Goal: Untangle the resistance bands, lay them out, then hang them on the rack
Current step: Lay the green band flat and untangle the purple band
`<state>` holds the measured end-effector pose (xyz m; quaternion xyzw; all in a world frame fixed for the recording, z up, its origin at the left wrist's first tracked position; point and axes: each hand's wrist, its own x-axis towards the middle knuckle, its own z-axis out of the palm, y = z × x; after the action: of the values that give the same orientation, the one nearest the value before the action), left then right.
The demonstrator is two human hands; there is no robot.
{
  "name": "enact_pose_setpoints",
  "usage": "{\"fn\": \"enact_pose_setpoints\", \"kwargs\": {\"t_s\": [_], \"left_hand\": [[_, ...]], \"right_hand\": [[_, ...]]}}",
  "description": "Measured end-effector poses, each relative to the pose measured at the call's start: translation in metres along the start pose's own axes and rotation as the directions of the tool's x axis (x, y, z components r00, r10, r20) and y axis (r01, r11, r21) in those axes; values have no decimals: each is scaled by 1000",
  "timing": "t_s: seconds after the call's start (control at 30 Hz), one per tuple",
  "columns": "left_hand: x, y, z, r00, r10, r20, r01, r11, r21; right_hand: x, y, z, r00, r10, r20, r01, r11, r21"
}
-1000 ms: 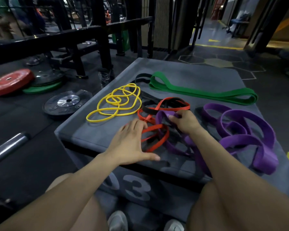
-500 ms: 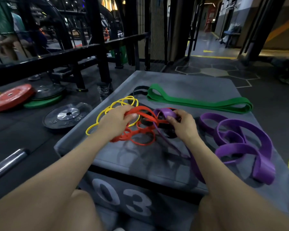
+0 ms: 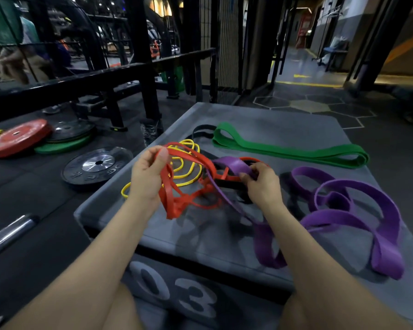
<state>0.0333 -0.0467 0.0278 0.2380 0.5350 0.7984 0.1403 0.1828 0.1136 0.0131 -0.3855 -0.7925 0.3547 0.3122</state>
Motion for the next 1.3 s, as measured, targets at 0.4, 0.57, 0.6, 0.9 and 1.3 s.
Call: {"fn": "enact_pose_setpoints", "kwargs": {"t_s": [0.4,0.57,0.6,0.9,1.3], "left_hand": [[-10,-28,-24,987,-159,-28,20,-48,999],[-27,-27,18,855,25,518,-513,186,838],[-31,-30,25,845,-73,530,-516,151,843],[-8,-8,-2,775,-328,540,-335,511,792],[25,43,39,909,-26,417,-139,922,361]], "right_hand": [[-4,9,3,976,81,204,-30,971,-239],[-6,5,13,973,44,225,13,969,-245],[-5,6,13,975,52,217,3,969,-246],[9,23,-5,983,182,28,-177,976,-128],[-11,-15,7,944,-163,285,124,981,149]]}}
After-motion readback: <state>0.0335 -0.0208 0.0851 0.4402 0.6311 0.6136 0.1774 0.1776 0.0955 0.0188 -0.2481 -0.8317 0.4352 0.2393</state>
